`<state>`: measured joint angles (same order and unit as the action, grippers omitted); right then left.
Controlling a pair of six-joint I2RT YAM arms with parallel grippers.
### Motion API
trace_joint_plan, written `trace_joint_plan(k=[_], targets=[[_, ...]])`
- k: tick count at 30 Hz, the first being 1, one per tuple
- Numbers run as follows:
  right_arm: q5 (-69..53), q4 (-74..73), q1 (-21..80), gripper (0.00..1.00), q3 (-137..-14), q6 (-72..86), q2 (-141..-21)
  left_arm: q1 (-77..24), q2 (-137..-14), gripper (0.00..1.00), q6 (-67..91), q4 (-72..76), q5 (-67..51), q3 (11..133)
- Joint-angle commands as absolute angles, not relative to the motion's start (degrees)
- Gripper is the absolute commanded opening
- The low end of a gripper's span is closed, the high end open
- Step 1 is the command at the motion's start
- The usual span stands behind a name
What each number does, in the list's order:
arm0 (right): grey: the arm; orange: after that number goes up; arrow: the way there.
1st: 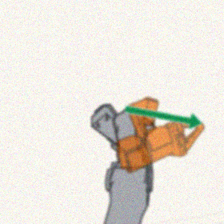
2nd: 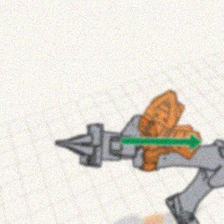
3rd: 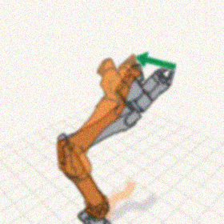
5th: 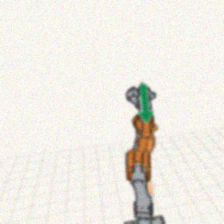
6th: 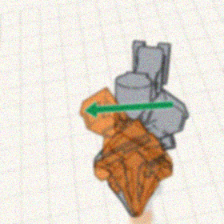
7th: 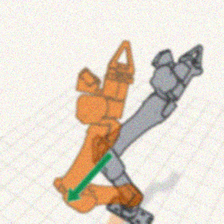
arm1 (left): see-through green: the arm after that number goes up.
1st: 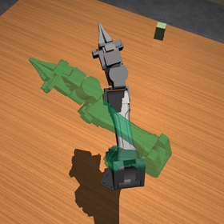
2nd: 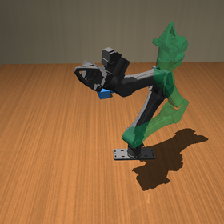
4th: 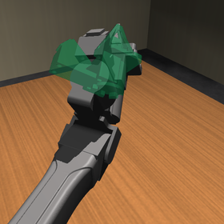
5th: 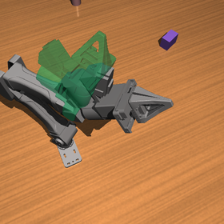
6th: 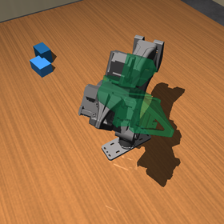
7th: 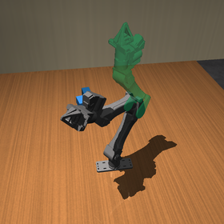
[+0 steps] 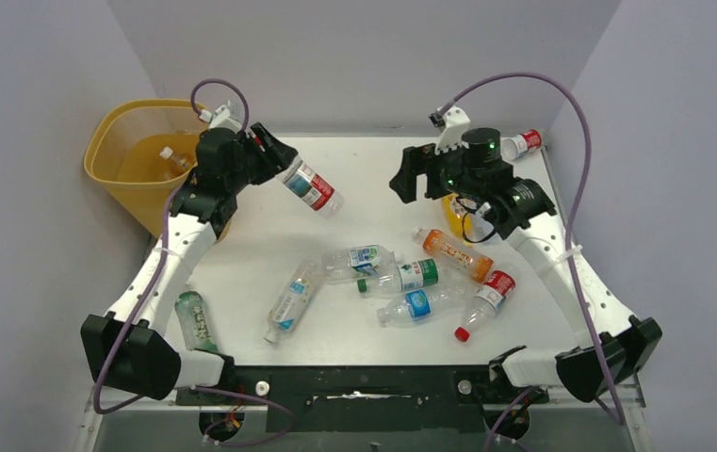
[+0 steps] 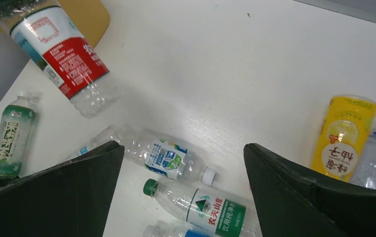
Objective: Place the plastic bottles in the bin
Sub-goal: Pick up the plastic bottle at the center of the board, then place the plastic bottle in the trash bin.
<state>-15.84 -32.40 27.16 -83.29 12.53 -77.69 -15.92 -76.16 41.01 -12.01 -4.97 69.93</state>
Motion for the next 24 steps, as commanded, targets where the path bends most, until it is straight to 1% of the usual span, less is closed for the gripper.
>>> trace_joint_plan(k=[1,7,11,14,18,24], targets=[[-14.7,-31.4,26.0,0.98,-81.1,14.1,-70.0,-12.2,-75.5,0.47,36.3,-15.9,-3.2,78.6],[-15.3,-30.1,25.9,0.98,-75.7,17.2,-64.6,-7.2,-78.0,0.47,30.3,-20.8,-0.6,90.8],[-16.0,-30.1,26.0,0.98,-73.9,18.6,-63.1,-3.4,-78.3,0.47,30.0,-20.5,-1.9,95.3],[-16.6,-29.8,26.1,0.98,-72.9,19.4,-63.0,-1.7,-78.2,0.47,28.4,-21.9,-0.3,98.9],[-16.9,-29.3,26.3,0.98,-71.7,20.2,-63.3,3.3,-77.1,0.48,26.5,-23.8,1.2,101.3],[-17.6,-29.4,27.3,0.98,-70.0,21.4,-63.1,13.5,-73.6,0.50,26.3,-21.8,0.2,100.3]])
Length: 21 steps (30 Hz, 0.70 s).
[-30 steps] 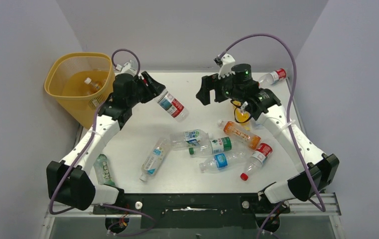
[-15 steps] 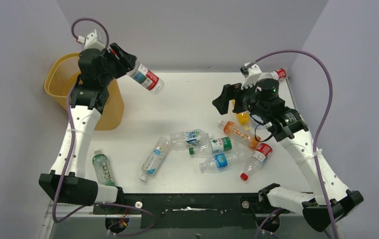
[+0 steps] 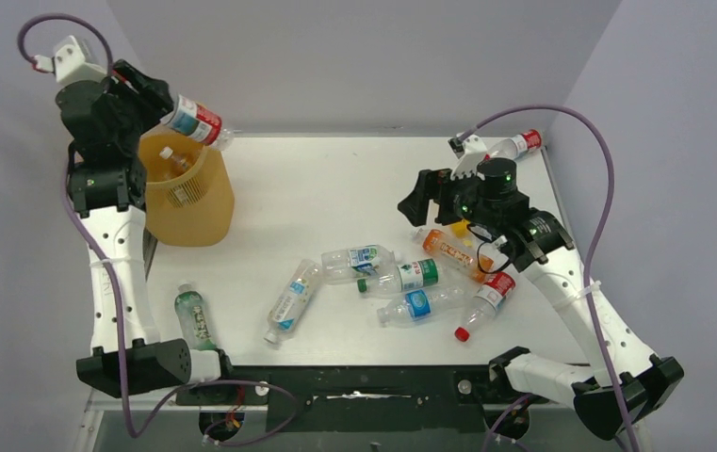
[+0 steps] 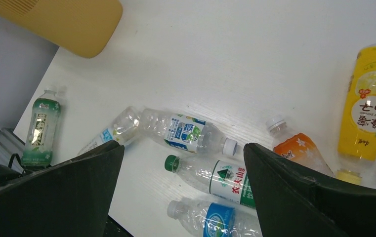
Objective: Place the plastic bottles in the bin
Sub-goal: Place the plastic bottle in the trash bin.
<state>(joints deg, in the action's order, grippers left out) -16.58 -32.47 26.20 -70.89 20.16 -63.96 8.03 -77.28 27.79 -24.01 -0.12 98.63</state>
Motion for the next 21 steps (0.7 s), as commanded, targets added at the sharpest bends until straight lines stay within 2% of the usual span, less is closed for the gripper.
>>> trace_joint_plan(k=[1,7,21], targets=[[-17.2,-29.6,27.5,0.98,-69.9,21.5,-63.0,15.3,-73.8,0.50,26.2,-21.8,0.0,100.5],[-13.7,-31.3,30.2,0.98,-70.3,21.5,-63.3,22.6,-76.9,0.50,27.6,-22.3,-1.0,103.1],[-7.9,-31.8,34.9,0.98,-67.9,23.9,-61.1,23.4,-84.1,0.51,26.8,-20.2,0.6,101.2]])
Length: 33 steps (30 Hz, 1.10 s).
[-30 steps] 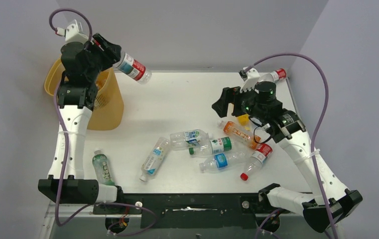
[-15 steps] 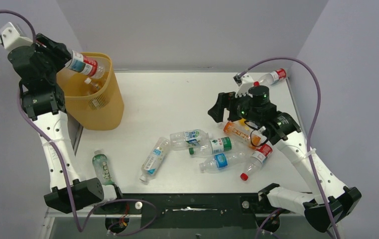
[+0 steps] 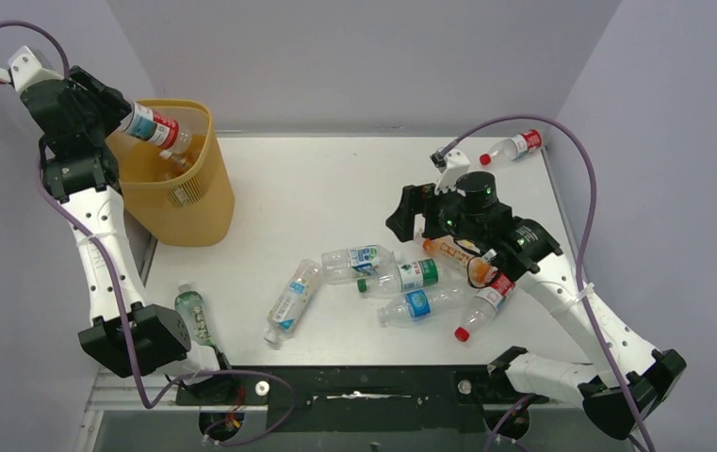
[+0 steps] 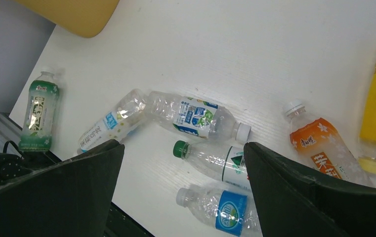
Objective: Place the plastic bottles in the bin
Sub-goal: Place the plastic bottle in the trash bin, then pick up the plastic bottle at the center of the board.
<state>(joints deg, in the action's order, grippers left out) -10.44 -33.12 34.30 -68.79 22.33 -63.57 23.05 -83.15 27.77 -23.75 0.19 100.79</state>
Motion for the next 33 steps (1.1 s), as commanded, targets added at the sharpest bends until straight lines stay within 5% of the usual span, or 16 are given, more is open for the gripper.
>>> trace_joint_plan(k=[1,6,18,33], targets=[[-7.8,-31.8,35.0,0.98,-67.6,24.0,-61.0,23.4,-84.7,0.54,26.6,-20.2,0.7,101.1],[-7.5,-31.6,35.3,0.98,-67.6,24.3,-61.4,23.4,-86.6,0.81,26.2,-22.0,-0.2,102.8],[-5.7,-31.5,36.4,0.98,-66.7,26.5,-60.8,19.8,-83.7,0.83,28.9,-22.0,-7.5,102.7],[-4.0,-25.5,37.9,0.98,-55.0,30.8,-58.0,-21.1,-78.1,0.84,23.6,-21.0,1.6,87.3]])
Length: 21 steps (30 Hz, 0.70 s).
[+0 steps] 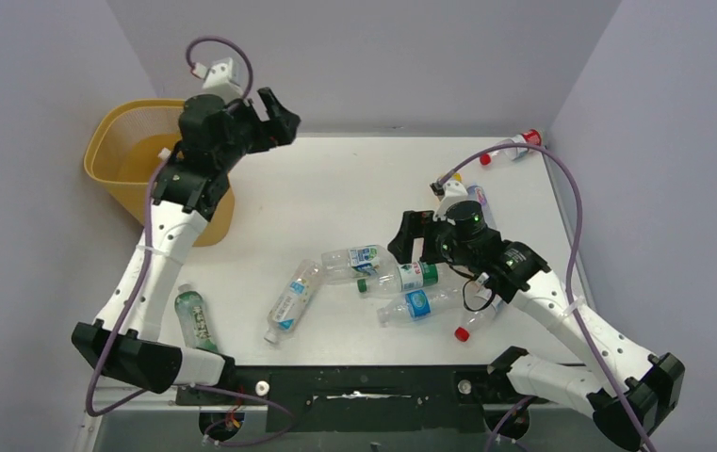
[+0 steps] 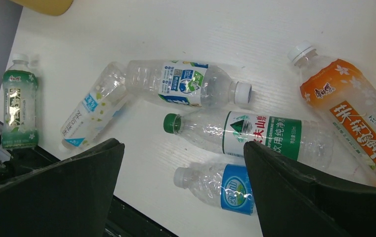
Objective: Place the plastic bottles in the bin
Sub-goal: Pick up the plastic bottle at the center of the board.
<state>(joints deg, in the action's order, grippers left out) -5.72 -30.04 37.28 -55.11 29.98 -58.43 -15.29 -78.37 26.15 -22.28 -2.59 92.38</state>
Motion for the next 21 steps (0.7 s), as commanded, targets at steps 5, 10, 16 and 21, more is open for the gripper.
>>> trace_joint_plan(k=[5,10,16,21], targets=[[-2.7,-25.7,37.9,0.98,-55.3,29.2,-60.2,-23.2,-75.4,0.84,22.6,-22.3,3.0,80.6],[-5.6,-22.6,37.9,0.98,-55.3,27.4,-63.5,-22.8,-73.6,0.84,23.6,-25.3,2.1,76.4],[-9.6,-19.2,38.7,0.98,-56.6,25.8,-69.2,-19.3,-69.1,0.84,27.6,-26.6,-2.1,69.1],[-10.5,-16.2,44.1,0.98,-58.9,25.1,-73.7,-15.8,-67.2,0.84,29.6,-25.2,-6.7,63.0]])
